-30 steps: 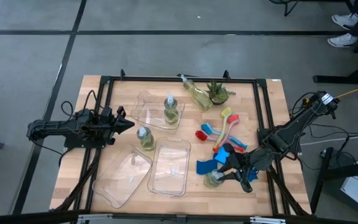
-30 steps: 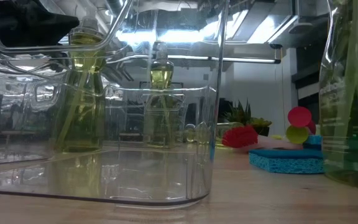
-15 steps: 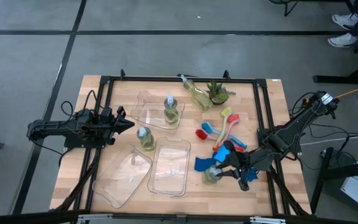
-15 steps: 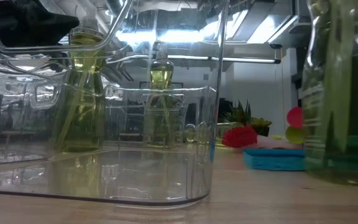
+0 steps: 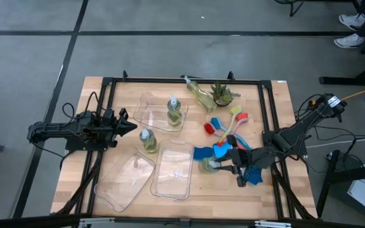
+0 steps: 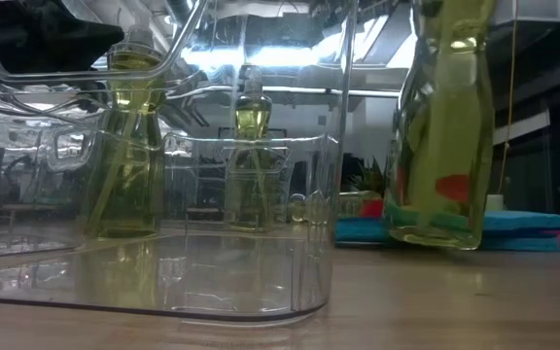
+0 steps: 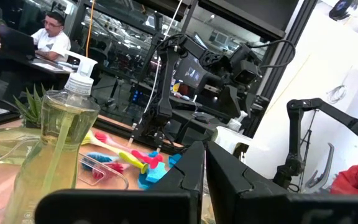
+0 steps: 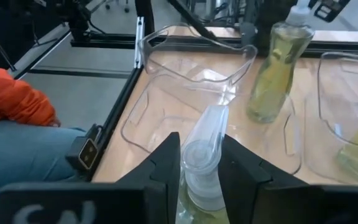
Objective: Pick & Place Kitchen Sink Supplies
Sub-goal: Put the green soap dispenser into the top transparent bin
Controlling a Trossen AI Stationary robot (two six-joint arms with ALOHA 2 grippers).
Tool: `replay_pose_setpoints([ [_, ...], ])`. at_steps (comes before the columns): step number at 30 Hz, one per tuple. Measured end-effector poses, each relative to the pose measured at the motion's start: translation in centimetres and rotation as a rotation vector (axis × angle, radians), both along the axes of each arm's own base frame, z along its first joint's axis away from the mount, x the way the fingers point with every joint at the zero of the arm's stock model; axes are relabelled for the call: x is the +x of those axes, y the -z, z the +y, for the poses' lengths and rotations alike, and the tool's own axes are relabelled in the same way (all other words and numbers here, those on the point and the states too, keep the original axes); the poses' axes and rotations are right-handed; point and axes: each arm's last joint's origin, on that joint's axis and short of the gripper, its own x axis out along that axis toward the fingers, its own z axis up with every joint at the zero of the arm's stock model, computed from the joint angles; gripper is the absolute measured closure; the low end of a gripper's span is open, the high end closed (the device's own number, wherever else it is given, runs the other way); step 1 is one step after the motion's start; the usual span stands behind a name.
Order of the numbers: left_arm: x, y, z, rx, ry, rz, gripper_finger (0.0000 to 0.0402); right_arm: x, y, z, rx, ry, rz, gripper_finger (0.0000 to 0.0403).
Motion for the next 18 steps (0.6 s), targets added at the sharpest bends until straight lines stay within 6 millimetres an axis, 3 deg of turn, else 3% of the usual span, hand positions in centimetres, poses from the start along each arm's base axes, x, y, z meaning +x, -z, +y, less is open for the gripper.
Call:
replay_pose_setpoints([
  [10,0.0,0.0,0.0,0.0,0.0,0.0,0.0391,0.8,-3.8,-1.0,-0.106,-0.003,-0.106,0.0318],
  [18,0.0,0.0,0.0,0.0,0.0,0.0,0.0391,1.5,-7.3,-3.1,-0.185,0.056,-0.168,0.0318],
])
